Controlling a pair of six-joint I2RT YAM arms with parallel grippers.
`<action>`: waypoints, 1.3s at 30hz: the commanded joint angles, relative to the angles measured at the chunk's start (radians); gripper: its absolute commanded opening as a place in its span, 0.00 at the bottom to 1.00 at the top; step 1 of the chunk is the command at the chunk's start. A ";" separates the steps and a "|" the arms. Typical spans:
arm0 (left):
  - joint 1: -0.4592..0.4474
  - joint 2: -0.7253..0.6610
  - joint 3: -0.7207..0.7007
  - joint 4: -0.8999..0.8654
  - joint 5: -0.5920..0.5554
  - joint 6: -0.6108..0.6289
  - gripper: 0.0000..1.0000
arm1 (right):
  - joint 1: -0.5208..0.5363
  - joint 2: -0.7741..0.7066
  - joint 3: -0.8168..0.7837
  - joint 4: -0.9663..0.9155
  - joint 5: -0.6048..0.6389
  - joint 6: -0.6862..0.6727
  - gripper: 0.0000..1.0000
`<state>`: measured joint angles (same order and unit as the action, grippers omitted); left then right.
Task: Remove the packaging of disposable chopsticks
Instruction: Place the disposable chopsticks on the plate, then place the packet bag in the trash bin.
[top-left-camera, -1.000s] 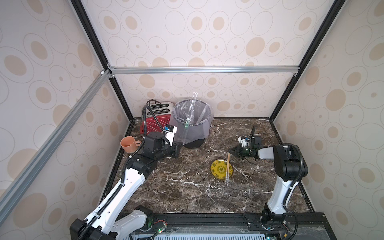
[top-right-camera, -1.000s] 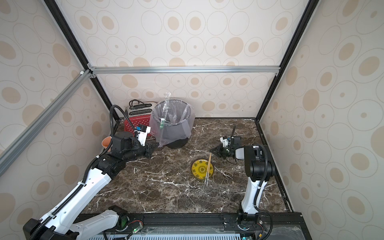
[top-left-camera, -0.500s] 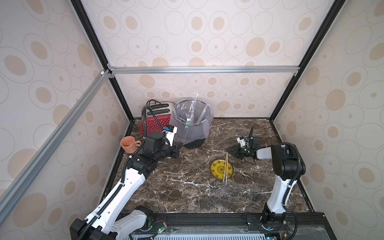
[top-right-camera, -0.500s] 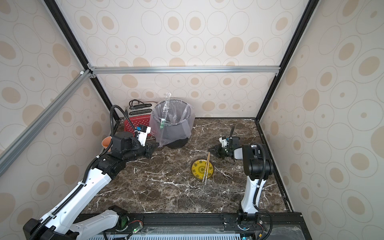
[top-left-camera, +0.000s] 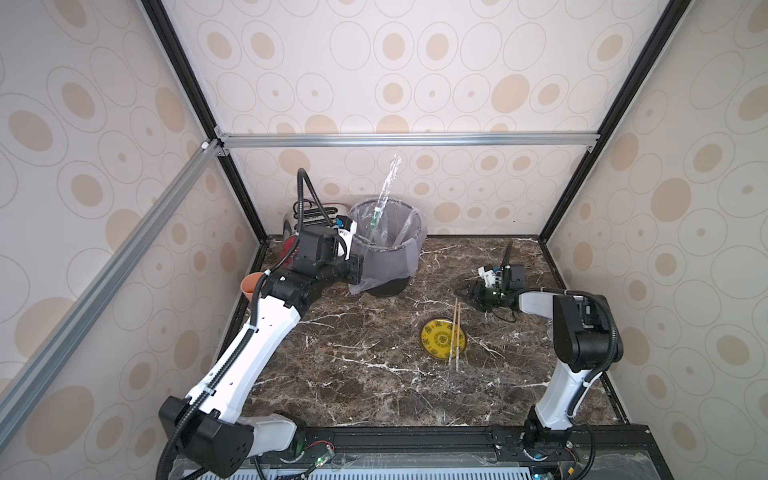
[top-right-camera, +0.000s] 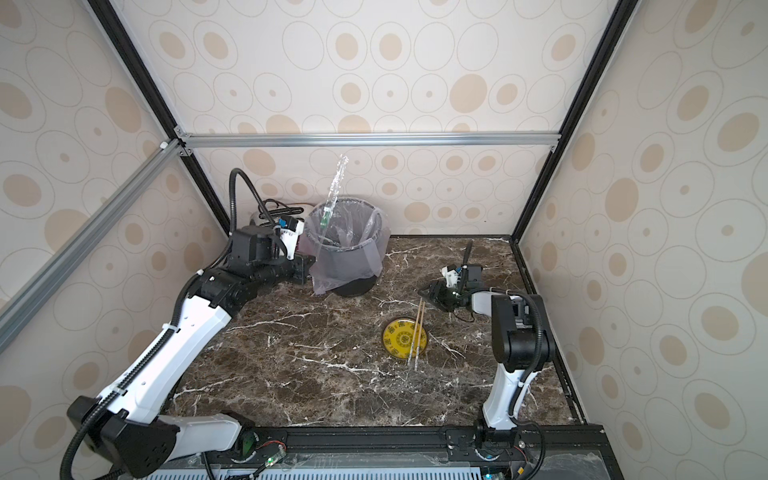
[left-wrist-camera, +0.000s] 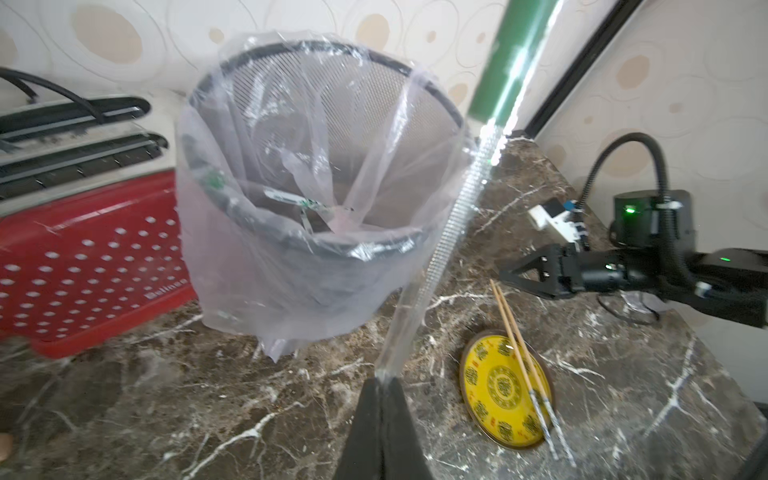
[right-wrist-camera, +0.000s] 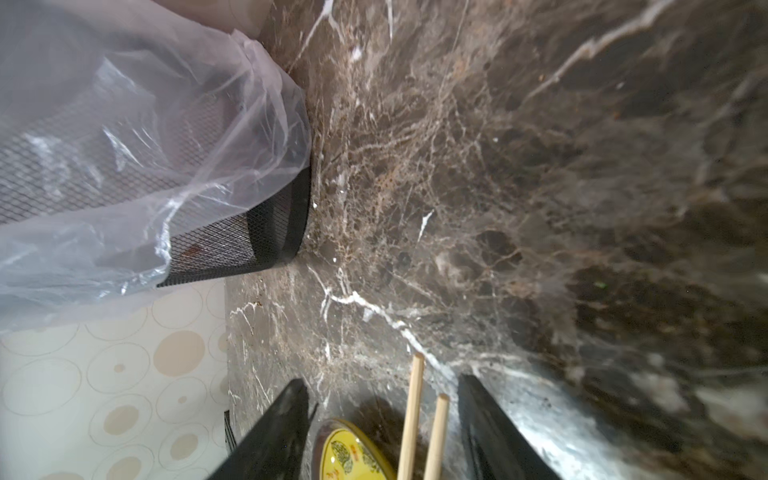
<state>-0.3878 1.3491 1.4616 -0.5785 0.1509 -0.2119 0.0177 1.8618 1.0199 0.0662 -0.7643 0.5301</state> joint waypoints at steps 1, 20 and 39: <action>0.005 0.093 0.136 -0.142 -0.146 0.092 0.00 | 0.000 -0.031 0.017 -0.066 0.021 -0.033 0.63; -0.003 0.645 0.723 -0.397 -0.491 0.439 0.00 | -0.059 -0.258 -0.012 -0.199 0.130 -0.111 0.67; -0.007 0.541 0.718 -0.339 -0.430 0.396 0.52 | -0.066 -0.323 0.009 -0.283 0.214 -0.170 0.67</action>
<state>-0.3935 1.9656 2.1723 -0.8993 -0.3038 0.2016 -0.0460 1.5753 1.0225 -0.1638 -0.6083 0.4122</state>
